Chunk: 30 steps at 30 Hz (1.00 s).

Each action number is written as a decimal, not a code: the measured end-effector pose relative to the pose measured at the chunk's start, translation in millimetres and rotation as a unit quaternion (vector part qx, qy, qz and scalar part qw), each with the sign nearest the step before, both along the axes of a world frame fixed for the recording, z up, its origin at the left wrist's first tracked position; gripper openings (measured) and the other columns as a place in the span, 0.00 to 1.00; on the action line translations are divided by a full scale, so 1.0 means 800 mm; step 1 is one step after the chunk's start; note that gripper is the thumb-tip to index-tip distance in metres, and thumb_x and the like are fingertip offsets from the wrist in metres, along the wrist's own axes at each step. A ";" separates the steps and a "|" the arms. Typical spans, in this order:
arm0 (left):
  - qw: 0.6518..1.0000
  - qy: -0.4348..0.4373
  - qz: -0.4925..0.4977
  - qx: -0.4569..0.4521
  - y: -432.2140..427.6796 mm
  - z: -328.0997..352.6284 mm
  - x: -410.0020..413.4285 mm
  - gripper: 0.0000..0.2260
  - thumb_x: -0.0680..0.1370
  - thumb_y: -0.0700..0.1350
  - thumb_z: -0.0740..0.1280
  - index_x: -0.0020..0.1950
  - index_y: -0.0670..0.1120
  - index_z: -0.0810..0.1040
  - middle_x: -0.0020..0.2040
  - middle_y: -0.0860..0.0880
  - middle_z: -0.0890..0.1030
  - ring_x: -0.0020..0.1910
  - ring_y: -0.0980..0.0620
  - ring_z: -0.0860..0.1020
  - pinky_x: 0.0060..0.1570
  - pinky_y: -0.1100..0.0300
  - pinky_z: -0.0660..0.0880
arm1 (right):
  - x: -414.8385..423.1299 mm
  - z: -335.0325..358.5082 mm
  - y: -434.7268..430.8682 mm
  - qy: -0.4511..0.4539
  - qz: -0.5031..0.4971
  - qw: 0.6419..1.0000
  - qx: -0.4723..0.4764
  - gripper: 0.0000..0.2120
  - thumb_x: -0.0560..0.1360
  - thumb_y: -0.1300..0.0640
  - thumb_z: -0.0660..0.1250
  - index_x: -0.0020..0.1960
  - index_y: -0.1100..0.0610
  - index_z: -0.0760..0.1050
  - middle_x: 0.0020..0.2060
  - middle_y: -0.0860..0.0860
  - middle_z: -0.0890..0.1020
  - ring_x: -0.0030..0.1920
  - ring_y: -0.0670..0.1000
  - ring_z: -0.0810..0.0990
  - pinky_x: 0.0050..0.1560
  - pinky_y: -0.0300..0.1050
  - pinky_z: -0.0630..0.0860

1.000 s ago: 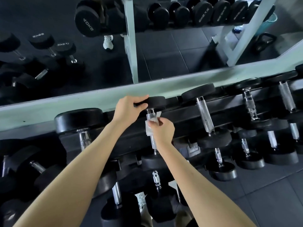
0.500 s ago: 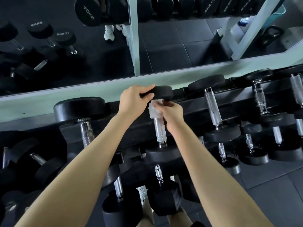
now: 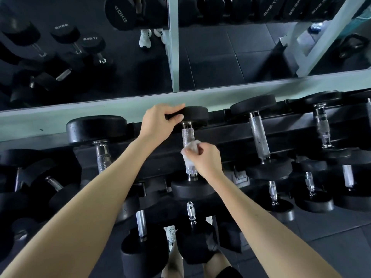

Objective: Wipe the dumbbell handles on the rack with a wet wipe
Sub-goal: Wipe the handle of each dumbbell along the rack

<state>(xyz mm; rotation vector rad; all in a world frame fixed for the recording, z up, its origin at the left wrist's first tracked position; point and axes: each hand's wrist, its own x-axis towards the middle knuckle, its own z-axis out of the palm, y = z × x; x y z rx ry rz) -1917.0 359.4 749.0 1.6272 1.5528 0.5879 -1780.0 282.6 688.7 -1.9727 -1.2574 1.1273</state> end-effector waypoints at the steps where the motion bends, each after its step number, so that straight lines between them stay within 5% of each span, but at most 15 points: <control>1: 1.000 0.000 0.001 -0.001 0.000 0.000 0.000 0.14 0.77 0.45 0.68 0.63 0.54 0.78 0.60 0.54 0.80 0.62 0.56 0.73 0.52 0.69 0.64 | 0.006 -0.004 -0.010 -0.022 0.029 0.999 -0.029 0.16 0.70 0.52 0.73 0.31 0.55 0.70 0.29 0.48 0.75 0.31 0.45 0.73 0.29 0.33 0.66; 6: 1.000 -0.001 -0.005 -0.013 0.003 0.001 -0.001 0.14 0.77 0.45 0.68 0.62 0.53 0.78 0.60 0.54 0.80 0.60 0.58 0.74 0.53 0.69 0.65 | 0.029 -0.017 -0.027 -0.043 0.117 0.986 -0.111 0.17 0.68 0.53 0.74 0.30 0.58 0.67 0.31 0.52 0.75 0.35 0.49 0.74 0.32 0.39 0.68; 10: 1.000 -0.002 -0.002 -0.015 0.002 -0.002 0.000 0.14 0.77 0.45 0.68 0.62 0.54 0.78 0.56 0.54 0.81 0.54 0.58 0.74 0.46 0.79 0.64 | 0.027 -0.010 0.001 0.094 0.031 0.988 -0.118 0.15 0.62 0.57 0.79 0.40 0.66 0.79 0.42 0.59 0.84 0.43 0.55 0.84 0.45 0.50 0.80; 14: 1.000 -0.003 0.002 -0.021 0.003 -0.003 -0.005 0.14 0.77 0.46 0.68 0.62 0.55 0.78 0.57 0.56 0.80 0.55 0.63 0.72 0.46 0.84 0.61 | 0.022 0.002 0.031 0.187 -0.021 0.975 -0.121 0.15 0.64 0.62 0.78 0.48 0.67 0.80 0.46 0.59 0.84 0.45 0.53 0.83 0.45 0.42 0.79; 22: 0.999 -0.009 -0.001 -0.036 0.006 0.000 -0.005 0.14 0.76 0.46 0.69 0.62 0.54 0.78 0.61 0.57 0.79 0.58 0.64 0.71 0.55 0.71 0.63 | 0.031 -0.007 -0.021 -0.047 0.171 0.972 -0.153 0.17 0.66 0.50 0.77 0.42 0.60 0.75 0.39 0.50 0.80 0.38 0.47 0.77 0.32 0.38 0.68; 27: 0.998 -0.004 0.005 -0.063 0.012 -0.001 -0.016 0.15 0.76 0.47 0.70 0.62 0.55 0.78 0.61 0.56 0.79 0.62 0.56 0.73 0.58 0.64 0.67 | 0.014 -0.009 -0.031 -0.113 0.144 0.979 -0.094 0.15 0.67 0.52 0.75 0.34 0.57 0.70 0.31 0.48 0.74 0.34 0.48 0.73 0.27 0.34 0.59; 30: 0.997 -0.020 0.007 -0.069 0.012 -0.004 -0.020 0.14 0.75 0.46 0.70 0.61 0.55 0.79 0.58 0.58 0.80 0.60 0.56 0.74 0.57 0.66 0.68 | 0.000 -0.010 -0.035 -0.089 0.037 0.993 -0.062 0.18 0.69 0.52 0.72 0.28 0.55 0.67 0.25 0.46 0.71 0.28 0.45 0.68 0.25 0.34 0.59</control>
